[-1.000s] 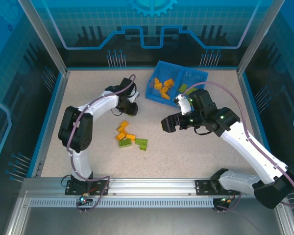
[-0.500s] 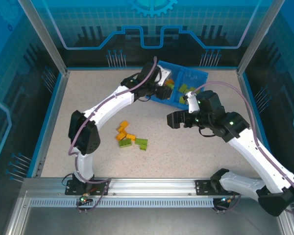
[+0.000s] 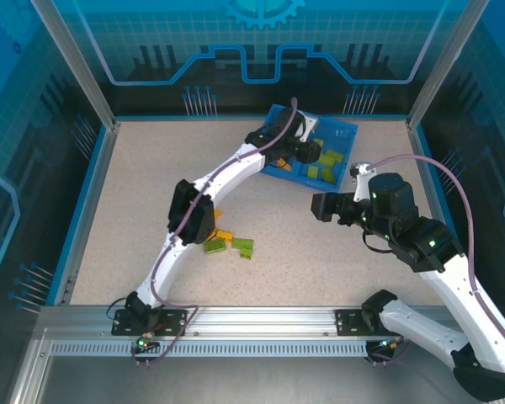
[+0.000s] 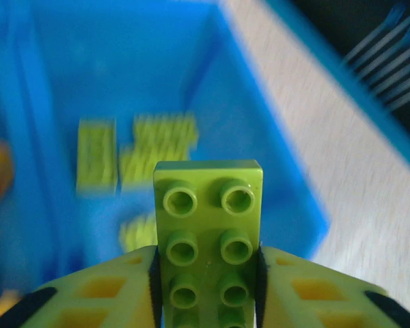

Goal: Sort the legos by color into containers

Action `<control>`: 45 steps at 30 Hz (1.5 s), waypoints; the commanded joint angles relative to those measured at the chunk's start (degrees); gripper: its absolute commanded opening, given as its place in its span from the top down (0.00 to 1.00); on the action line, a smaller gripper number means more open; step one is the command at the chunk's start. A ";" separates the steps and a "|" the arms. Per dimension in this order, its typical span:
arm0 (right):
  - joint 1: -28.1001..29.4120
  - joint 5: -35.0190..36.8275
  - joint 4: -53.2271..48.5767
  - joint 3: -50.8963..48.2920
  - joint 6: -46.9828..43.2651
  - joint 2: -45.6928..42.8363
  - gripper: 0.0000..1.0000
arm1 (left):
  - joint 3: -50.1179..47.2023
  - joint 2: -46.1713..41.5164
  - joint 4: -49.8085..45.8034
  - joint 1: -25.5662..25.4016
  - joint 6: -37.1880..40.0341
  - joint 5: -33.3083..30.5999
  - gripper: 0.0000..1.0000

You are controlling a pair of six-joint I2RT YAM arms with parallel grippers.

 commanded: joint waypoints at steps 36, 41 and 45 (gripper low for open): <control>8.42 -7.78 8.21 3.91 -8.44 26.76 0.05 | -80.53 -92.15 0.42 -2.90 21.89 -19.17 0.31; 15.42 -8.80 11.43 7.21 -12.19 39.25 0.06 | -87.11 -106.88 -8.54 -2.87 26.69 -18.79 0.22; 20.62 -8.16 12.58 11.57 -17.70 49.38 0.07 | -89.61 -114.80 -15.22 -2.88 30.62 -12.59 0.15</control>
